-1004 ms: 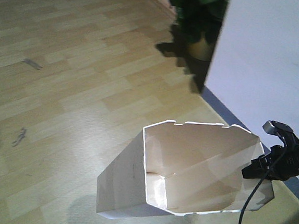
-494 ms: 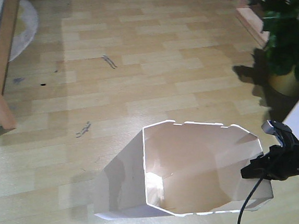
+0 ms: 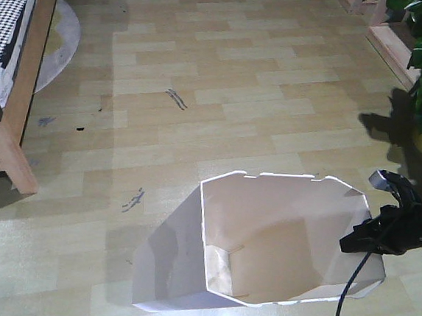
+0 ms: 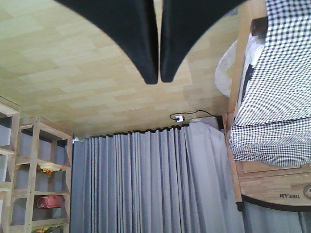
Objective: Move trash bin to bedside with robot
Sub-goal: 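Hold the bin in the right gripper while turning away from the desk, then carry the held bin across the floor toward the bed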
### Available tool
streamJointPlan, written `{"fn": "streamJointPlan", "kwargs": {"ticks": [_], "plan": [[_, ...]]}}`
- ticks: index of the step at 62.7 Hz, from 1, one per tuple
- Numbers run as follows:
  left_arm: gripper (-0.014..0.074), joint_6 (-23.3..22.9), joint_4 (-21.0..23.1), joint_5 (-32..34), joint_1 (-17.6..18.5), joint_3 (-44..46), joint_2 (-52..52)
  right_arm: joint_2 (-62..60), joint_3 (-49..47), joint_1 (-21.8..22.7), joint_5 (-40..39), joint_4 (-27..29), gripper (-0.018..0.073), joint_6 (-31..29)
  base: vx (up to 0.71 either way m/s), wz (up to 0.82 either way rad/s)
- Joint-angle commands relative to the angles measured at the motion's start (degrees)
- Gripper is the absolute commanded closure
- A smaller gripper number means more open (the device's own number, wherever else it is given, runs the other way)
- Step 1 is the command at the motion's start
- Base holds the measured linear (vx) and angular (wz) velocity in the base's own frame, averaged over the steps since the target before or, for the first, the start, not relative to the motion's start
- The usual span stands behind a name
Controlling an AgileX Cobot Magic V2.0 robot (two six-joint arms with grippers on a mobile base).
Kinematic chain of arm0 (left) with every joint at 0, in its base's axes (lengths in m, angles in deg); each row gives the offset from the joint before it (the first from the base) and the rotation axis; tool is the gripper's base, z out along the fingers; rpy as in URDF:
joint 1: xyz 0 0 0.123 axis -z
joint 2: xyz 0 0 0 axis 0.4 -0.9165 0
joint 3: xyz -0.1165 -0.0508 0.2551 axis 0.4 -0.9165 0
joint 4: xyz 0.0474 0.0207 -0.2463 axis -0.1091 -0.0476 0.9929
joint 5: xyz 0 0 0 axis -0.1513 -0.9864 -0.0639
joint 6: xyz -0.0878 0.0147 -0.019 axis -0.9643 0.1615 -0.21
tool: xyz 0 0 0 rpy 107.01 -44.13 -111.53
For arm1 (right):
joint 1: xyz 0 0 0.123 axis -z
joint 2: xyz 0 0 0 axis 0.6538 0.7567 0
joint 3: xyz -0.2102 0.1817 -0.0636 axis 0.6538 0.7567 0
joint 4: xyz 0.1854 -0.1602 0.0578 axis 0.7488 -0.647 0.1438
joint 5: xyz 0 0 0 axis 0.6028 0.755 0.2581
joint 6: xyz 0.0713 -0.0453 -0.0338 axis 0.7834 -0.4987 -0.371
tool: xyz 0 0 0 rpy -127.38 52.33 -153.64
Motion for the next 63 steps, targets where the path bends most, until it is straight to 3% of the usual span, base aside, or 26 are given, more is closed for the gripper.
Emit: {"fn": "streamJointPlan", "kwargs": {"ticks": [1,63], "plan": [[0.0603,-0.79,0.54,4.28,0.35,-0.67,0.37,-3.6,-0.79,0.22,12.76,6.19,0.0563,0.22,0.26,-0.03],[0.0603,-0.79,0.54,4.28,0.35,-0.67,0.37,-3.6,-0.79,0.22,12.77,6.19,0.0563,0.22,0.29,0.04]]}}
